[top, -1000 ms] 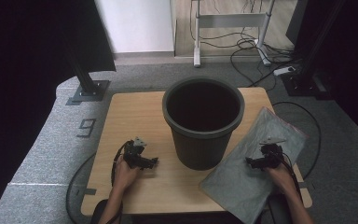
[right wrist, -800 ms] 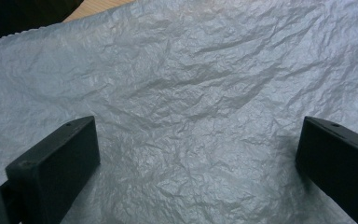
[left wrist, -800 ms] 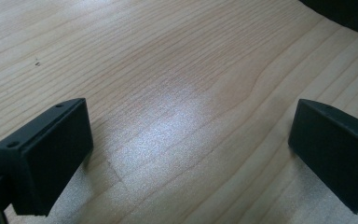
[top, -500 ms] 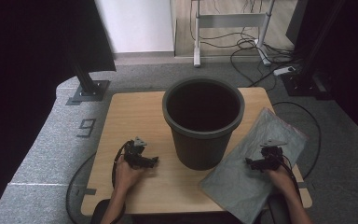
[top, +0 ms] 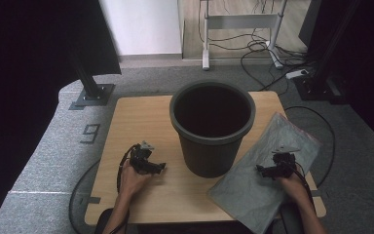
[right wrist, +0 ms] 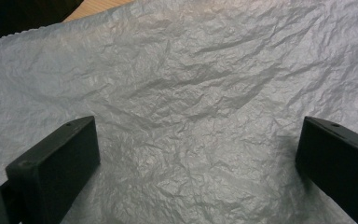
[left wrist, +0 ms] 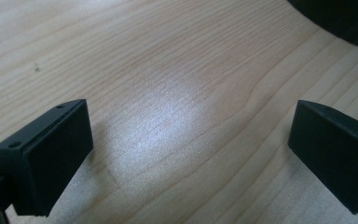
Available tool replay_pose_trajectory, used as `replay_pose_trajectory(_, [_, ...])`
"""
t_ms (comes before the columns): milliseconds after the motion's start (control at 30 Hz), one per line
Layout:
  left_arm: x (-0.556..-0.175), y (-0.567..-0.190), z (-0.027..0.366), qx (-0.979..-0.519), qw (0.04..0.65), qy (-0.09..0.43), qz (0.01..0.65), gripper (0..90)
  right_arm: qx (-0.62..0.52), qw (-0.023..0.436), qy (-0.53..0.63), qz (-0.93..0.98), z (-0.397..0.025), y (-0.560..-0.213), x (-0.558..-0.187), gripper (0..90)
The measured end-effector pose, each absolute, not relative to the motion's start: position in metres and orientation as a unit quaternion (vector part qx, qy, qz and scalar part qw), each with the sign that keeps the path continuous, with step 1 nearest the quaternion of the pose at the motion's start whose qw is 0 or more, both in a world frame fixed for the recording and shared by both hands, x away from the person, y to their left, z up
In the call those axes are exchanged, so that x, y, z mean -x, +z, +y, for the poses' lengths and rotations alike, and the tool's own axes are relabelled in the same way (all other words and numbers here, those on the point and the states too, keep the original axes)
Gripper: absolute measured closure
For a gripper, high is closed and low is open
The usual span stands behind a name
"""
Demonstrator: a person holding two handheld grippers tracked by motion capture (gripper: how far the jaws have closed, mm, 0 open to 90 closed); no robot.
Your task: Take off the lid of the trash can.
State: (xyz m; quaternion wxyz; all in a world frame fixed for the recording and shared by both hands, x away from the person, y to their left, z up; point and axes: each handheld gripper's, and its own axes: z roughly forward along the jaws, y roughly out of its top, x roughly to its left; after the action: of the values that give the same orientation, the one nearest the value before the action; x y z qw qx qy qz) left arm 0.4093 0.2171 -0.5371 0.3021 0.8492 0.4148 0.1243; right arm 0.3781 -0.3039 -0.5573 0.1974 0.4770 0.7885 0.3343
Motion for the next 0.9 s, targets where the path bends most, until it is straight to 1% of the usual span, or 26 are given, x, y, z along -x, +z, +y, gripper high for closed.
replay_pose_trajectory(233, [-0.415,-0.527,0.217,-0.853,0.306,0.111,0.408,0.0,-0.477,0.197,0.334,0.788,-0.304,-0.557,-0.378,0.0])
replay_pose_trajectory(367, [-0.420,-0.514,0.216,-0.856,0.309,0.101,0.402,0.0,-0.477,0.197,0.334,0.789,-0.304,-0.557,-0.378,0.0])
replay_pose_trajectory(633, [-0.430,-0.483,0.217,-0.857,0.317,0.104,0.393,0.0,-0.477,0.197,0.334,0.788,-0.304,-0.557,-0.378,0.0])
replay_pose_trajectory(900, [-0.439,-0.455,0.214,-0.866,0.311,0.103,0.377,0.0,-0.477,0.198,0.334,0.789,-0.304,-0.557,-0.378,0.0])
